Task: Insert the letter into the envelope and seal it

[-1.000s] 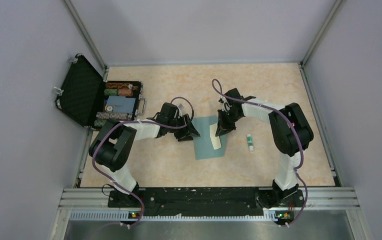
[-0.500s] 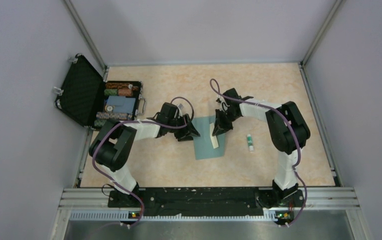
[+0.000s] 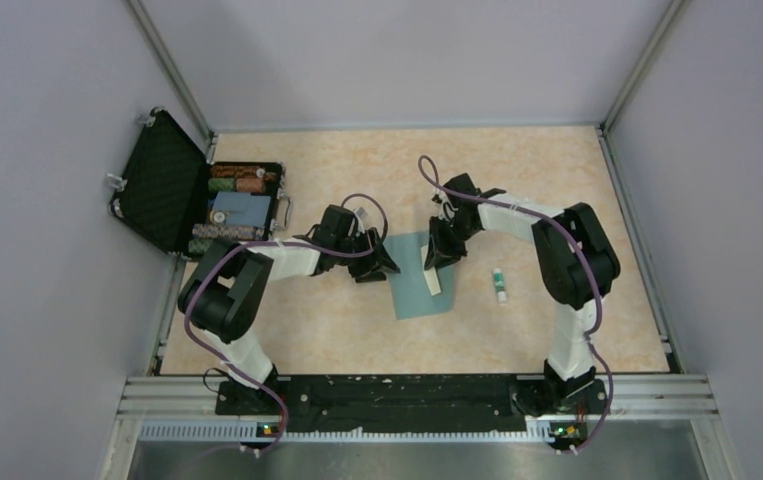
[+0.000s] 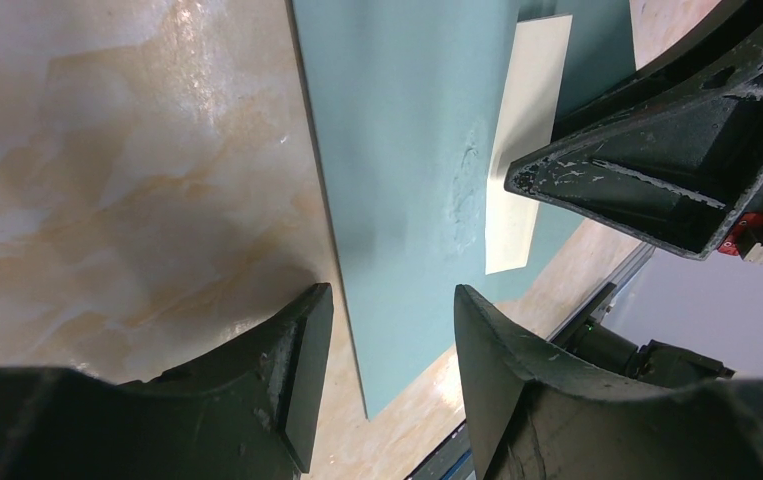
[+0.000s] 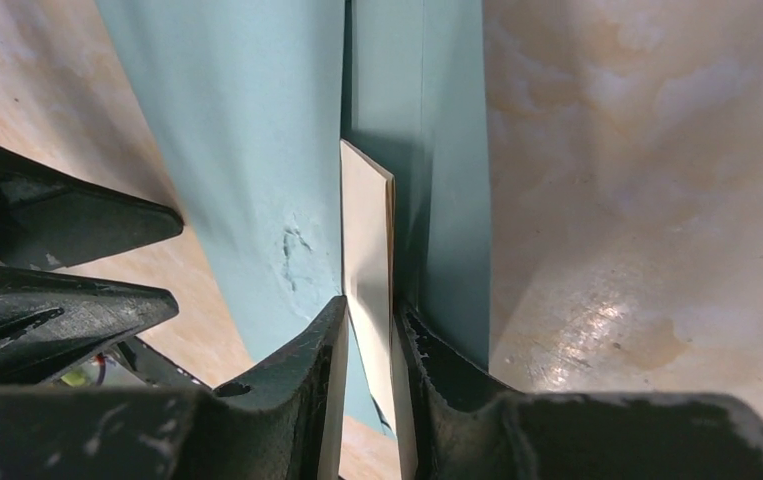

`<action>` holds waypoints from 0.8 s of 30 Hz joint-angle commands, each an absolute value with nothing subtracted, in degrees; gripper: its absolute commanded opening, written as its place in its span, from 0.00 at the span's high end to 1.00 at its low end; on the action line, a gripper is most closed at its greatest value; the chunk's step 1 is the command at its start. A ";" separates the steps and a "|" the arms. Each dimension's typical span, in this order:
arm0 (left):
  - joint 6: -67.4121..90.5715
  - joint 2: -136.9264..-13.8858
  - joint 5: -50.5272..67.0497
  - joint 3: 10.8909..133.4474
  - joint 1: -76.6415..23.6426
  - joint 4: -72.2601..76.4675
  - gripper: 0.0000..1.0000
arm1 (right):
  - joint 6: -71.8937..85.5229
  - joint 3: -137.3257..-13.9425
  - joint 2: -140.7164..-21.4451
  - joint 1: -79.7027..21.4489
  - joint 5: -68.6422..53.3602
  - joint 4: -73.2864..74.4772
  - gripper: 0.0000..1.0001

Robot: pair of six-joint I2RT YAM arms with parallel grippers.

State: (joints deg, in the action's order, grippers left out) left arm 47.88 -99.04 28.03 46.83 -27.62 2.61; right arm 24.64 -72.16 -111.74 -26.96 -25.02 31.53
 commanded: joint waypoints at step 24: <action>46.17 -104.11 24.46 47.46 -29.19 -0.47 0.45 | 23.03 -73.99 -105.64 -27.09 -17.89 37.58 0.94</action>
State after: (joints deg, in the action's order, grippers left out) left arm 47.92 -100.68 28.99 48.23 -27.99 3.07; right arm 23.03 -72.93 -108.53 -26.96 -18.46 37.52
